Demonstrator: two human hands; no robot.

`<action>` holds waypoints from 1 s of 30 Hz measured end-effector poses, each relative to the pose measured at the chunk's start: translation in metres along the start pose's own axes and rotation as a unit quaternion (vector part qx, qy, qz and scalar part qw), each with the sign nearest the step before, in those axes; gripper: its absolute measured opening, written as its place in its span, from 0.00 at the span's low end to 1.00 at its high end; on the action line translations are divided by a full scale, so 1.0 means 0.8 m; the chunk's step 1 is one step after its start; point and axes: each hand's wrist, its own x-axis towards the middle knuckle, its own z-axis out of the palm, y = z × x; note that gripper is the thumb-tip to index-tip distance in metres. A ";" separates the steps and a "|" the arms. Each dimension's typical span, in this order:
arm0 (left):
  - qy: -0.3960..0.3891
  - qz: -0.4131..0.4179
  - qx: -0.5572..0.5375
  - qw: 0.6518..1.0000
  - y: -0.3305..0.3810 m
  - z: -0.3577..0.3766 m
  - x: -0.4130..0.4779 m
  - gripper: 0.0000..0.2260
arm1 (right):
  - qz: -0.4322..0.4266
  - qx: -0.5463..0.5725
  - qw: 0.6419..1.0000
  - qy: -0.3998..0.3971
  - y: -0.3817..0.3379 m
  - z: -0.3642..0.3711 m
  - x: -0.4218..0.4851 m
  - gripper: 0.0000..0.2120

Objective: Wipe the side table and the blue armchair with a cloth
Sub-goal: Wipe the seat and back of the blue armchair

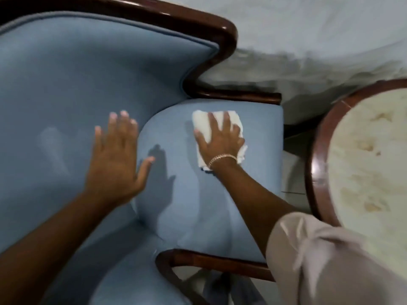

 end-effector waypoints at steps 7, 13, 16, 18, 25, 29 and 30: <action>0.124 -0.022 0.027 0.992 -0.044 -0.058 0.137 0.37 | -0.193 -0.139 0.970 -0.042 0.070 0.016 -0.136 0.30; 0.145 0.032 0.054 0.988 -0.055 -0.040 0.204 0.37 | 0.074 -0.085 0.993 0.026 0.019 0.026 -0.027 0.33; 0.142 0.028 0.064 0.987 -0.069 -0.037 0.217 0.38 | -0.183 -0.125 0.975 0.010 0.009 0.047 -0.086 0.33; 0.132 0.030 0.070 0.988 -0.075 -0.044 0.218 0.38 | -0.248 -0.150 0.957 -0.011 0.052 0.033 -0.146 0.30; 0.156 0.024 0.064 0.985 -0.071 -0.033 0.224 0.39 | 0.131 -0.048 0.989 0.052 0.016 0.024 -0.084 0.29; 0.140 0.023 0.065 0.988 -0.072 -0.040 0.220 0.38 | -0.096 0.021 0.995 -0.003 -0.053 0.063 -0.132 0.23; 0.129 0.032 0.066 0.989 -0.075 -0.045 0.219 0.38 | -0.089 0.069 0.994 -0.014 -0.045 0.054 -0.145 0.39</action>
